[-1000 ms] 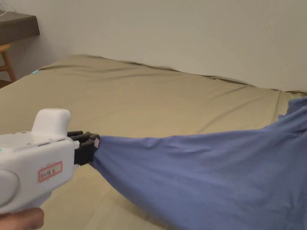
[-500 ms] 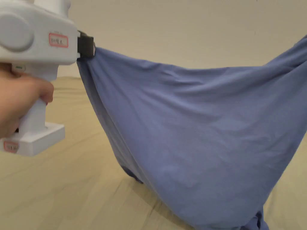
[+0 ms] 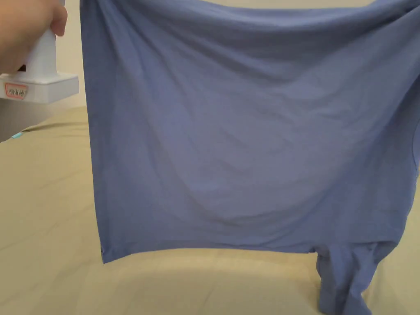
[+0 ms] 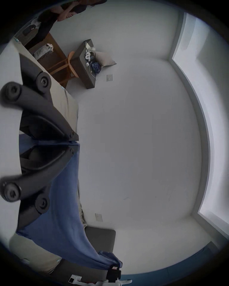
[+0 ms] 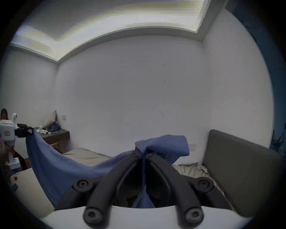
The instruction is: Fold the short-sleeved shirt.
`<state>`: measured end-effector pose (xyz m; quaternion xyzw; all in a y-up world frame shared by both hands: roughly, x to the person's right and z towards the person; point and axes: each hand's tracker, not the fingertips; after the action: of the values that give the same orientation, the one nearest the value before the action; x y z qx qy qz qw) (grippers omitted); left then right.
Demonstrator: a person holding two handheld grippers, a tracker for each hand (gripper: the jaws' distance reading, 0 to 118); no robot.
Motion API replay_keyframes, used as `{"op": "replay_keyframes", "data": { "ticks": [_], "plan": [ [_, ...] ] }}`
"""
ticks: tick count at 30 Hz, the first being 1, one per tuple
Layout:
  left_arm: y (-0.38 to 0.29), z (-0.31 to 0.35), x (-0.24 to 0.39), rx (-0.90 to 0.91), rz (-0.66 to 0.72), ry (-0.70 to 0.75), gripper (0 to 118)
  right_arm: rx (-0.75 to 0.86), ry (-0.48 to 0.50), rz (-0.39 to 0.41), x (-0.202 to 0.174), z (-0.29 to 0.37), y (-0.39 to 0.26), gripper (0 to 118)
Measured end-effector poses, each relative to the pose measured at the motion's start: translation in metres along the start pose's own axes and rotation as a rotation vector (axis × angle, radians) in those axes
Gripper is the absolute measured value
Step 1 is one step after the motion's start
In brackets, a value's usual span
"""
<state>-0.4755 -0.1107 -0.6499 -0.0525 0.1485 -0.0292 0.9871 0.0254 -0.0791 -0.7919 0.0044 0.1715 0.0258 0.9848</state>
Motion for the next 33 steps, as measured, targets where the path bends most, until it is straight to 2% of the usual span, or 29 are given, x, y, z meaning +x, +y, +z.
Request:
{"op": "replay_keyframes", "data": {
  "ticks": [4,11,16,18,22,29,33],
  "plan": [
    [0.009,-0.013,-0.013,0.015,0.006,0.043,3,0.042,0.009,0.034,-0.015,0.000,0.024,5],
    [-0.005,0.002,-0.024,0.036,0.043,0.035,3,0.034,0.045,0.011,-0.026,0.012,0.016,5],
    [-0.062,0.029,-0.020,-0.011,0.010,-0.026,3,-0.034,0.088,0.031,-0.039,0.051,-0.036,5],
    [-0.090,0.061,-0.009,-0.033,0.015,-0.058,3,-0.071,0.126,0.025,-0.040,0.073,-0.062,5],
    [-0.139,0.078,-0.005,-0.076,0.019,-0.084,3,-0.132,0.121,-0.026,-0.035,0.119,-0.118,5],
    [-0.226,0.172,0.000,-0.112,0.009,-0.131,3,-0.222,0.111,-0.076,-0.027,0.207,-0.187,5],
    [-0.264,0.221,-0.008,-0.142,0.078,-0.129,3,-0.245,0.088,-0.087,-0.023,0.267,-0.215,5]
  ]
}}
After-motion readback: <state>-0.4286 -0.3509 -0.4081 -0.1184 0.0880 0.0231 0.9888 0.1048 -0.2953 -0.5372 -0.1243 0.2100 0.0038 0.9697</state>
